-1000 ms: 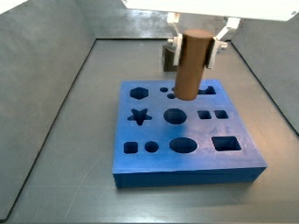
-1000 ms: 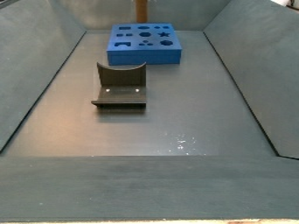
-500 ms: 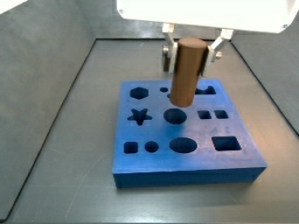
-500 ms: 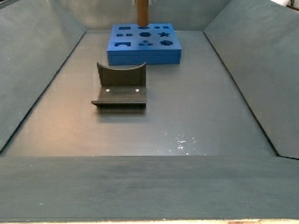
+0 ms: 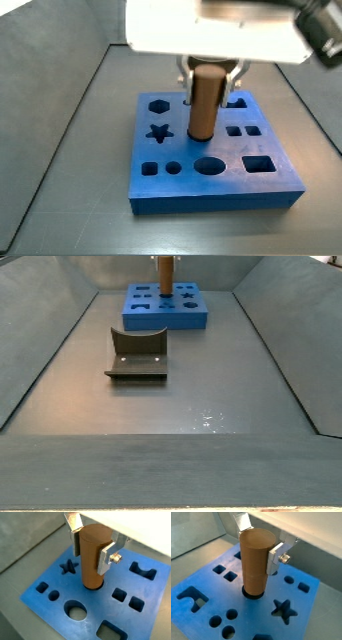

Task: Pick up the round object. Move up. Place the round object on the fixture. Regrasp the round object. Move to above the board. Insert the round object.
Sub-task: Insert the round object.

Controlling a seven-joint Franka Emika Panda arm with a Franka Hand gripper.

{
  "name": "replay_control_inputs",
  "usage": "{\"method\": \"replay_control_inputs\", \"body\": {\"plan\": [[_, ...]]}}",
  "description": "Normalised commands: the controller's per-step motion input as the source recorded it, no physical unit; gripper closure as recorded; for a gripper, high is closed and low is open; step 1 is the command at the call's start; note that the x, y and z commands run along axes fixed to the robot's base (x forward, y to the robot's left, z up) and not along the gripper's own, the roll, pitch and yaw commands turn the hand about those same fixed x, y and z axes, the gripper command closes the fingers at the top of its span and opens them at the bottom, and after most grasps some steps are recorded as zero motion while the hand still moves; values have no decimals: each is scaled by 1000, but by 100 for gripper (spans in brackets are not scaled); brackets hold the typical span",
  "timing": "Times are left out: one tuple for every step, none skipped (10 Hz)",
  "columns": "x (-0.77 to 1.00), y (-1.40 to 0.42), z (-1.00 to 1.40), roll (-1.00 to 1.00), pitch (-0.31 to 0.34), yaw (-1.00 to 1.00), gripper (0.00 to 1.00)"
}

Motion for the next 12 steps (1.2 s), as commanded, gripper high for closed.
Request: {"method": "replay_control_inputs", "body": {"plan": [[0,0,0,0,-23,0,100],[-23,0,0,0,-57,0,100],[-111,46,0,0,-114,0,100],[-51,31,0,43,-140,0,100],[-143,0,0,163,-246,43,100],[-66,0,0,254,-191,140,100],[0,0,0,40,0,3,100],[34,0,0,0,0,0,100],[289,0,-9,14,166,-49,100],[449,89,-71,0,277,-183,100],[254,74,-51,0,203,-226,100],[260,131,-31,0,189,-243,100]]}}
